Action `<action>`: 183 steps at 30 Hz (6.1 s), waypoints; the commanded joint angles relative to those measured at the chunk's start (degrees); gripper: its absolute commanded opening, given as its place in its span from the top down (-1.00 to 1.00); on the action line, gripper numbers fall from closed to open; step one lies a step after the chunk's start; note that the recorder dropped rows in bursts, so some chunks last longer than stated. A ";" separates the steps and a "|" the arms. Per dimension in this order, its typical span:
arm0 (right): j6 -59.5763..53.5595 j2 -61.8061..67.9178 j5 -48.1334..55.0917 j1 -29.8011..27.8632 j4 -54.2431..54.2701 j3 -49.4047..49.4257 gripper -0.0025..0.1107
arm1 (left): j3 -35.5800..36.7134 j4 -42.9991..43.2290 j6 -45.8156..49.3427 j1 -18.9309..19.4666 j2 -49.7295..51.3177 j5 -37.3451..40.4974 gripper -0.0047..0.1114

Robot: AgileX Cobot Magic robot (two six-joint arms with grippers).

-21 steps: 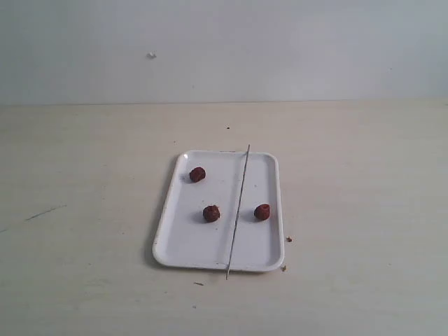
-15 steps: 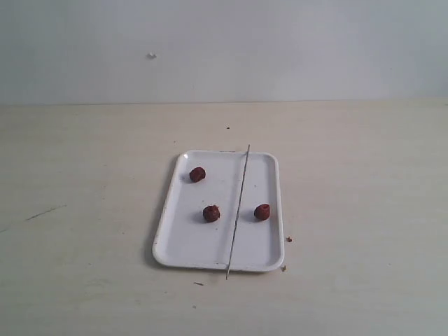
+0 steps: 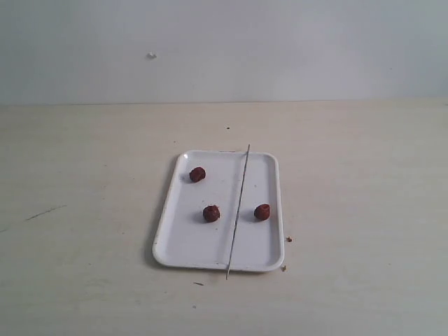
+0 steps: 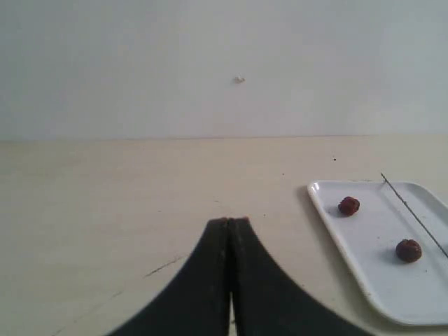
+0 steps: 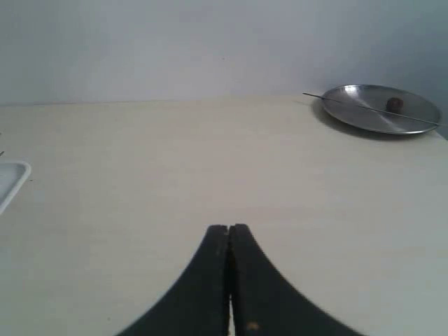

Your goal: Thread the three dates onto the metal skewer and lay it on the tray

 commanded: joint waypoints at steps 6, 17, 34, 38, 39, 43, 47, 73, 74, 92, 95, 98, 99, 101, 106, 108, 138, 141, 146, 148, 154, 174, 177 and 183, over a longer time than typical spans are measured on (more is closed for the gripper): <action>-0.72 -0.28 -0.55 -0.22 -0.50 0.19 0.96 | -0.05 0.09 -0.02 0.17 -0.36 0.20 0.92; -0.93 -0.28 -4.86 -0.22 -2.78 0.19 0.96 | -0.05 0.09 -0.02 0.17 -0.36 0.20 0.92; -3.54 -0.28 -0.95 -0.22 -8.71 0.19 0.96 | -0.05 0.09 -0.02 0.17 -0.36 0.20 0.92; -8.59 -0.28 0.23 -0.22 -12.54 0.19 0.96 | -0.05 0.09 -0.02 0.17 -0.36 0.20 0.92; -10.09 -0.28 0.66 -0.22 -14.41 0.19 0.96 | -0.05 0.09 -0.02 0.17 -0.36 0.20 0.92; -10.64 -0.28 0.66 -0.22 -15.90 0.19 0.96 | -0.05 0.09 -0.02 0.17 -0.36 0.20 0.92; -10.65 -0.28 0.51 -0.22 -15.90 0.19 0.96 | -0.05 0.09 -0.02 0.17 -0.36 0.20 0.92; 57.23 -0.28 -61.03 -0.22 -6.60 0.19 0.96 | -0.05 0.09 -0.02 0.17 -0.36 0.20 0.92; 63.05 -0.28 -59.41 -0.22 -6.18 0.19 0.96 | -0.05 0.09 -0.02 0.17 -0.36 0.20 0.92; 37.61 9.30 -32.38 -0.22 14.93 -6.38 0.96 | -0.05 0.09 -0.02 0.17 -0.36 0.20 0.92; 19.30 23.29 -24.42 -0.22 14.84 -18.93 0.96 | -0.05 0.09 -0.02 0.17 -0.36 0.20 0.92; 1.98 40.29 -12.00 -0.22 15.49 -34.88 0.96 | -0.05 0.09 -0.02 0.17 -0.36 0.20 0.92; -4.01 44.31 -9.34 -0.22 15.97 -39.05 0.96 | -0.05 0.09 -0.02 0.17 -0.36 0.20 0.92; -11.52 52.44 -4.55 -0.22 18.32 -48.31 0.96 | -0.05 0.09 -0.02 0.17 -0.36 0.20 0.92; -23.26 69.27 13.84 -0.22 19.74 -68.92 0.96 | -0.05 0.09 -0.02 0.17 -0.36 0.20 0.92; -26.89 76.45 26.54 -0.22 18.71 -76.51 0.96 | -0.05 0.09 -0.02 0.17 -0.36 0.20 0.92; 14.04 118.72 31.01 27.82 36.06 -87.66 0.38 | -0.05 0.09 -0.02 0.17 -0.36 0.30 0.92; 14.02 120.39 28.84 28.78 36.76 -87.66 0.19 | -0.05 0.09 -0.02 0.17 -0.36 0.30 0.92; 14.02 120.66 29.15 28.78 36.76 -87.66 0.16 | -0.05 0.09 -0.02 0.17 -0.36 0.30 0.92; 13.90 120.81 29.86 28.78 36.60 -87.66 0.16 | -0.05 0.09 -0.02 0.17 -0.36 0.30 0.92; 13.90 123.35 31.78 28.78 35.67 -87.66 0.16 | -0.05 0.09 -0.02 0.17 -0.36 0.30 0.92; 16.45 128.77 28.36 28.67 37.24 -87.66 0.24 | -0.05 0.09 -0.02 0.17 -0.36 0.30 0.92; 16.45 128.77 28.36 28.67 37.24 -87.66 0.24 | -0.05 0.09 -0.02 0.17 -0.36 0.30 0.92; 12.91 128.78 28.99 28.67 37.24 -87.66 0.24 | -0.05 0.09 -0.02 0.17 -0.36 0.30 0.92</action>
